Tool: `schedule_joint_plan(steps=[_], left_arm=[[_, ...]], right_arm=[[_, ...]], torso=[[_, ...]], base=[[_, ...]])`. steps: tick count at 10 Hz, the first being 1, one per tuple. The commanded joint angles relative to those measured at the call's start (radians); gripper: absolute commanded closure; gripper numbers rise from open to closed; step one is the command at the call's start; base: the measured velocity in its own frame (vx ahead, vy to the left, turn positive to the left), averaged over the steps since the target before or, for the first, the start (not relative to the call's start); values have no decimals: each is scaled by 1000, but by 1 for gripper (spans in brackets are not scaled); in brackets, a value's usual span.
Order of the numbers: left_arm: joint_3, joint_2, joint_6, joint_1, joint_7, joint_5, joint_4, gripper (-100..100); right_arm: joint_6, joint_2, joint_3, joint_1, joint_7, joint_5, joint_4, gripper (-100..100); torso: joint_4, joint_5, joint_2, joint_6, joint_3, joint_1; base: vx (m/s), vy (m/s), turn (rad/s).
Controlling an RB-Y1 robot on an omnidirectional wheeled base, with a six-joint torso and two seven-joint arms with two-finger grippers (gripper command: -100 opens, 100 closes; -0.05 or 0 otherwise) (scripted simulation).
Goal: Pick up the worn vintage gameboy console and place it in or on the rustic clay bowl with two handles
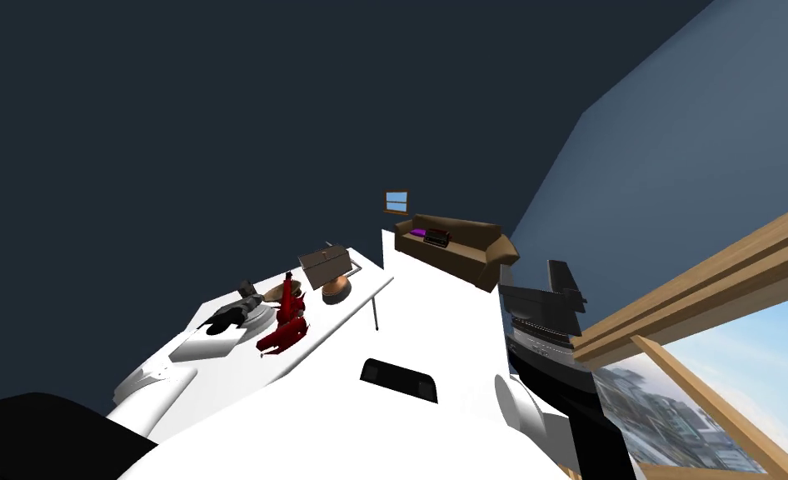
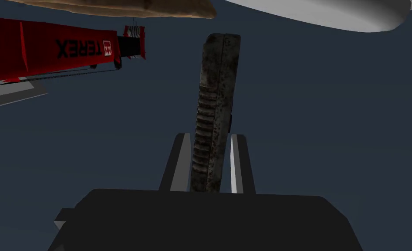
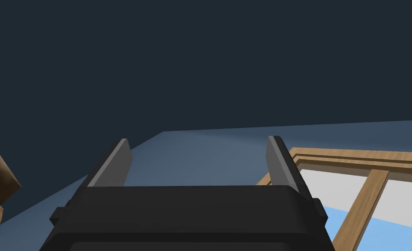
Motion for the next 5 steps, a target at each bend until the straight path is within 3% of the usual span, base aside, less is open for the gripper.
schedule_joint_plan(steps=[1,2,3,5], left_arm=[[-12,-4,27,5,26,6,-17,100],[-7,-2,15,4,15,3,-9,100],[-8,-2,18,3,18,4,-11,-100],[-8,-2,17,3,17,4,-11,-100]], right_arm=[[0,0,0,0,0,0,0,0],[0,0,0,0,0,0,0,0],[0,0,0,0,0,0,0,0],[0,0,0,0,0,0,0,0]], torso=[[0,0,0,0,0,0],[0,0,-2,0,-1,0],[1,0,5,-2,2,0],[3,0,13,-3,7,-1]], base=[[220,30,-138],[100,16,-43],[21,3,-4],[5,1,0]])
